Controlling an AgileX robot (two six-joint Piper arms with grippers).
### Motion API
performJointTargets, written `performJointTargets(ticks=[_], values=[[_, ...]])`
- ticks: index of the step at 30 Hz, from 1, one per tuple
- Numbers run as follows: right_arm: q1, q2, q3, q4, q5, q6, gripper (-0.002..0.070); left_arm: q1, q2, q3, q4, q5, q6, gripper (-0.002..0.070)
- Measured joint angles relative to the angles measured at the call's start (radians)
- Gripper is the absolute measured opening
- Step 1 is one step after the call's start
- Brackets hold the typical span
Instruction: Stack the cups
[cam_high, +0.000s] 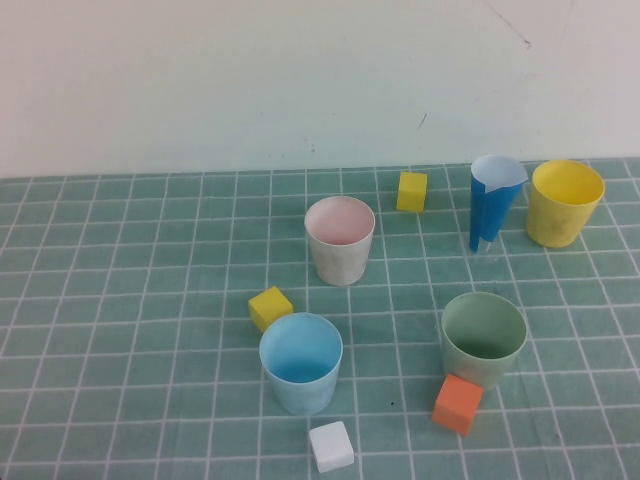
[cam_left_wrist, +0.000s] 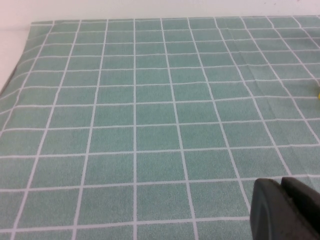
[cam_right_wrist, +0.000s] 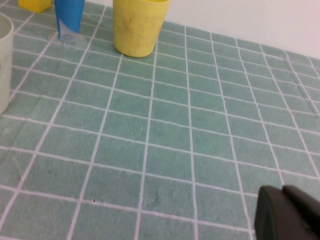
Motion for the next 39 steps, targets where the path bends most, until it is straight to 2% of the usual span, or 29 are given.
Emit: performJointTargets(ticks=[39], values=[[0.000,0.000,0.000,0.024,0.000,-0.045,-0.0003,0.000,0.000,0.000,0.000,0.000,0.000,-0.0002]])
